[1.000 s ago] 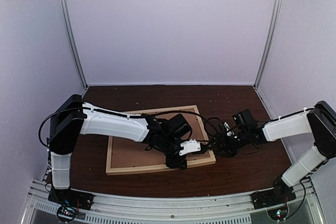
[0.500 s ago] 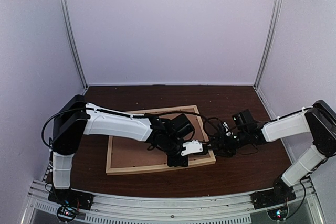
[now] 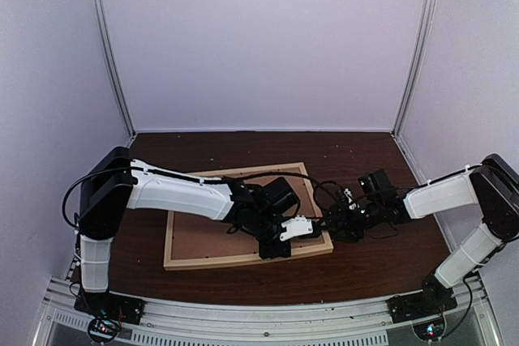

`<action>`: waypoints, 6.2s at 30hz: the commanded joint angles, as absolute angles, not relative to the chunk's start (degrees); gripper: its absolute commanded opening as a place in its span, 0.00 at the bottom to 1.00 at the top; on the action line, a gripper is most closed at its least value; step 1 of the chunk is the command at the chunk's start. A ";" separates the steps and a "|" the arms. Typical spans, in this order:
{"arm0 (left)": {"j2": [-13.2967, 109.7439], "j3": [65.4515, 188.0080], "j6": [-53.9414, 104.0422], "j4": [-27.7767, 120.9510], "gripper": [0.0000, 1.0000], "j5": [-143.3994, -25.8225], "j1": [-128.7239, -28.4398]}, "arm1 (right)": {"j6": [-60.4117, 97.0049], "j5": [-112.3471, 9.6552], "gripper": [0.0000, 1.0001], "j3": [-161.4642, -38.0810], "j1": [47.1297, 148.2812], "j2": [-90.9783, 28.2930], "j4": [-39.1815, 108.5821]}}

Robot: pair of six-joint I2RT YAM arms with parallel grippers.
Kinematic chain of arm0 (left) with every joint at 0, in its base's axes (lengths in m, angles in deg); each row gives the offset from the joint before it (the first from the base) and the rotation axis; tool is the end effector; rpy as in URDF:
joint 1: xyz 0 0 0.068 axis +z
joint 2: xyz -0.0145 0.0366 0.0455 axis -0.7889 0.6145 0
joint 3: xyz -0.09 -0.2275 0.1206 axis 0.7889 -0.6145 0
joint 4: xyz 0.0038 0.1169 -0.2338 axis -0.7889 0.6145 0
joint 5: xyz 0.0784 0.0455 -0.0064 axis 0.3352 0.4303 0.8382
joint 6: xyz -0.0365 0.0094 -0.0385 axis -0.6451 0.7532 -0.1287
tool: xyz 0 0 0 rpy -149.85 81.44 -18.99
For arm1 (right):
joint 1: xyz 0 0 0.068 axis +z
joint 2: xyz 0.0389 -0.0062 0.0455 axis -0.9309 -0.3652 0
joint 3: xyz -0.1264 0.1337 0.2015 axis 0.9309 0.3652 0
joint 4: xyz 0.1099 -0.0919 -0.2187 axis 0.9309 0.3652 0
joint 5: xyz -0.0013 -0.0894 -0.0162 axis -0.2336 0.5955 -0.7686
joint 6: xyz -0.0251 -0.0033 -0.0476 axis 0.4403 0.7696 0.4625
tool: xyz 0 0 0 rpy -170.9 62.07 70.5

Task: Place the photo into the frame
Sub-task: Pick up the photo frame from the center of the board, then pass from the right arm to the left

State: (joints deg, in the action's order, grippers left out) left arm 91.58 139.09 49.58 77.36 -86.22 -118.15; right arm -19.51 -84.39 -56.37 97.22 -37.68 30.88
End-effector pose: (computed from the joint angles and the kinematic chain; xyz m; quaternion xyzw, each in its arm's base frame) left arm 0.1701 -0.3982 0.1596 0.6317 0.7345 -0.1791 0.1714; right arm 0.2166 0.1447 0.1309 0.0110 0.8936 0.4461 0.0491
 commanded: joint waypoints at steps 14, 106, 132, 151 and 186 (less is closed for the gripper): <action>86.94 140.28 46.97 74.98 0.00 -84.67 -117.47 | -20.28 -80.62 0.73 -50.41 98.04 -37.04 35.16; 70.84 110.58 63.12 56.74 0.97 -50.70 -126.13 | -7.11 -66.64 0.00 -90.41 107.36 -39.92 79.01; 75.36 112.69 66.22 55.76 0.64 -38.56 -127.17 | -6.80 -67.44 0.00 -91.20 107.34 -42.08 80.74; 70.22 115.84 68.29 58.14 0.31 -36.35 -127.91 | -4.29 -65.47 0.41 -96.17 106.52 -41.08 87.59; 67.66 160.73 64.89 89.11 0.00 -34.01 -126.96 | 7.01 -61.51 0.60 -122.10 88.24 -28.49 104.52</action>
